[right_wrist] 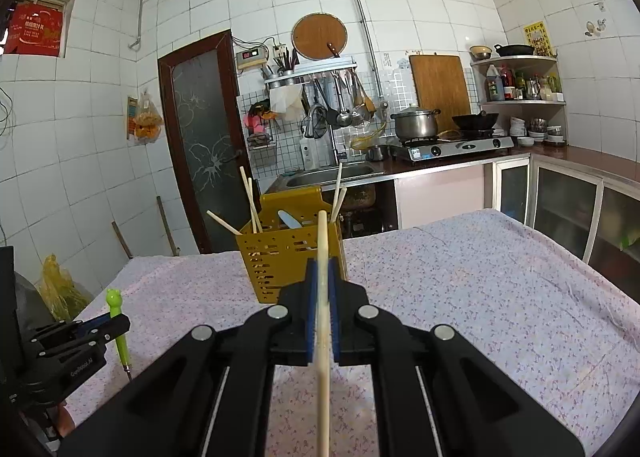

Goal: Organize utensils
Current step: 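Lift the green fork and chopstick upright and carry both over the yellow holder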

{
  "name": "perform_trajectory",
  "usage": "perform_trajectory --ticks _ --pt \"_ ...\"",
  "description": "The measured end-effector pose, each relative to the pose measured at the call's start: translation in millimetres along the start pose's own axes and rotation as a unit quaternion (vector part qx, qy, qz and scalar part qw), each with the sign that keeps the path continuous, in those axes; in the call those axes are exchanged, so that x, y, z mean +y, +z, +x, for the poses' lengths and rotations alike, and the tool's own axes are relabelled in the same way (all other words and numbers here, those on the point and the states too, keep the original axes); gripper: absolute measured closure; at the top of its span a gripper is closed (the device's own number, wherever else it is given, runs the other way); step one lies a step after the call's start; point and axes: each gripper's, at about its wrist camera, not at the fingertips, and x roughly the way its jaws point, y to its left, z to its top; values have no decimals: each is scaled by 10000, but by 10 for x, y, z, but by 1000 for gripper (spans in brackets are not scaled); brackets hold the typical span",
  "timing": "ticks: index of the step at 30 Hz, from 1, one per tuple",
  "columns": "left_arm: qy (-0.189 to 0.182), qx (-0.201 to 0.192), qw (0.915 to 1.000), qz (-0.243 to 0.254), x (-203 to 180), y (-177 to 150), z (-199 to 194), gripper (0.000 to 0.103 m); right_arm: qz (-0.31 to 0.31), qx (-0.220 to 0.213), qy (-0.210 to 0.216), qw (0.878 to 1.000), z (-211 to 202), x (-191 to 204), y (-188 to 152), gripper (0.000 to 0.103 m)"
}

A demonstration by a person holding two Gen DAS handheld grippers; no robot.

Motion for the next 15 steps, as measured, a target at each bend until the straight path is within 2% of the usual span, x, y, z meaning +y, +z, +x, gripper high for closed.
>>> perform_trajectory --ticks 15 --pt "-100 -78 9999 -52 17 93 -2 88 127 -88 78 9998 -109 -28 4 97"
